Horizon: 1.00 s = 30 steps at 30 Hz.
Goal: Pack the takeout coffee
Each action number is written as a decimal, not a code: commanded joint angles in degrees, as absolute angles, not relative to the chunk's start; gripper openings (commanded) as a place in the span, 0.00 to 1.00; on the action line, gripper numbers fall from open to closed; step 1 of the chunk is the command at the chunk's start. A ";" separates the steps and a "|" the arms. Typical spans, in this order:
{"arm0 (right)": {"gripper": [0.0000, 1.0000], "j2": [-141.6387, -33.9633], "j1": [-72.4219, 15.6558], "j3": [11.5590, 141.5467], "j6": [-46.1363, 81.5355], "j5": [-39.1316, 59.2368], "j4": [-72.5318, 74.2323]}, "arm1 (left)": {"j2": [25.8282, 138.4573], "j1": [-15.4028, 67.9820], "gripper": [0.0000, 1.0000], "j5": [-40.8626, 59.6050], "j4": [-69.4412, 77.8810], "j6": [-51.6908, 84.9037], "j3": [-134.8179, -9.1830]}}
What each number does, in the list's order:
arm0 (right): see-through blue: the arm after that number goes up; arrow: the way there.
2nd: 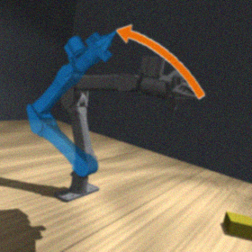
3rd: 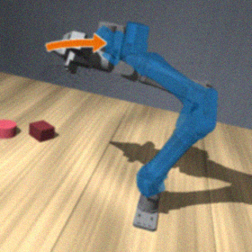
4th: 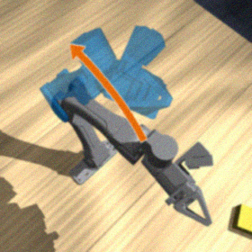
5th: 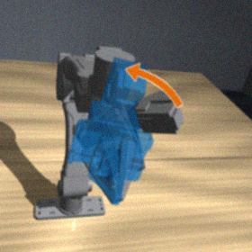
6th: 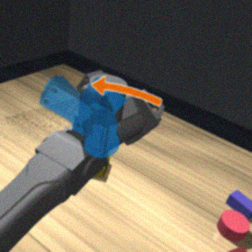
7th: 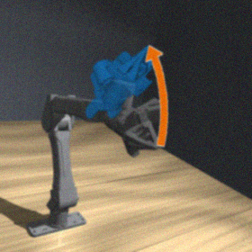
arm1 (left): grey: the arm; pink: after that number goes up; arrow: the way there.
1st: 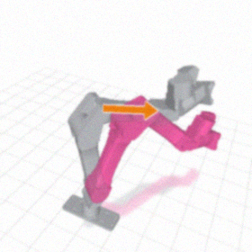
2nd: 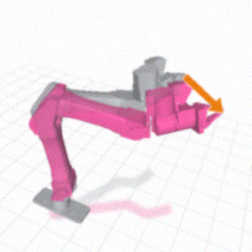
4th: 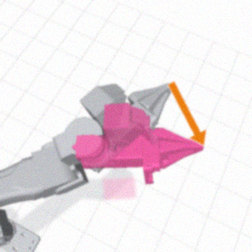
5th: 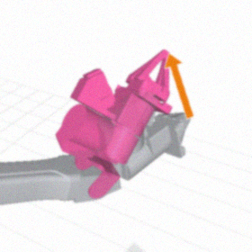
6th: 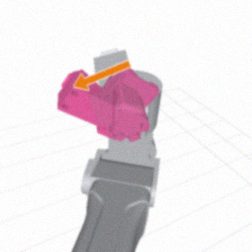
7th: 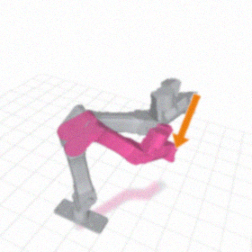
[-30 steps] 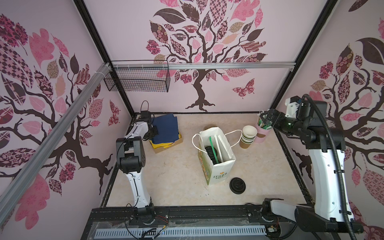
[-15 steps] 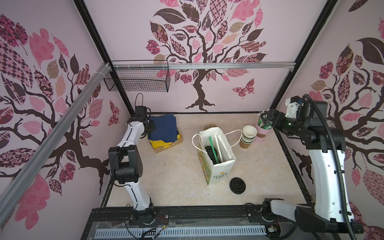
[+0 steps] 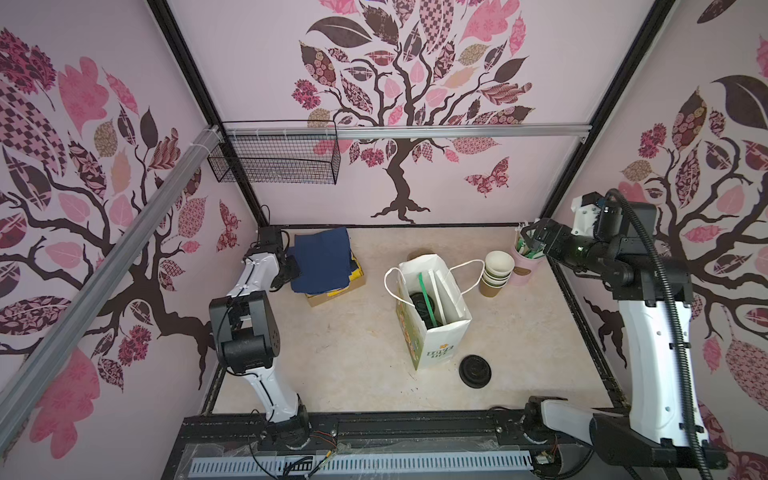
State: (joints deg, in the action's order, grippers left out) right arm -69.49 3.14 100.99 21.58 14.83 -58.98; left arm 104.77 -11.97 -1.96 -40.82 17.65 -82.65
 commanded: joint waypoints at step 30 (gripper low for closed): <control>0.97 -68.32 3.25 103.37 20.73 15.64 -61.04 | 106.26 -19.86 0.39 28.39 -25.24 25.67 -71.24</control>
State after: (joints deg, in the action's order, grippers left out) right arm -69.45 3.14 101.95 21.37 15.20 -60.34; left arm 105.78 -19.94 26.89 -26.44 25.71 -72.29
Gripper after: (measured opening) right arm 0.971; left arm 0.404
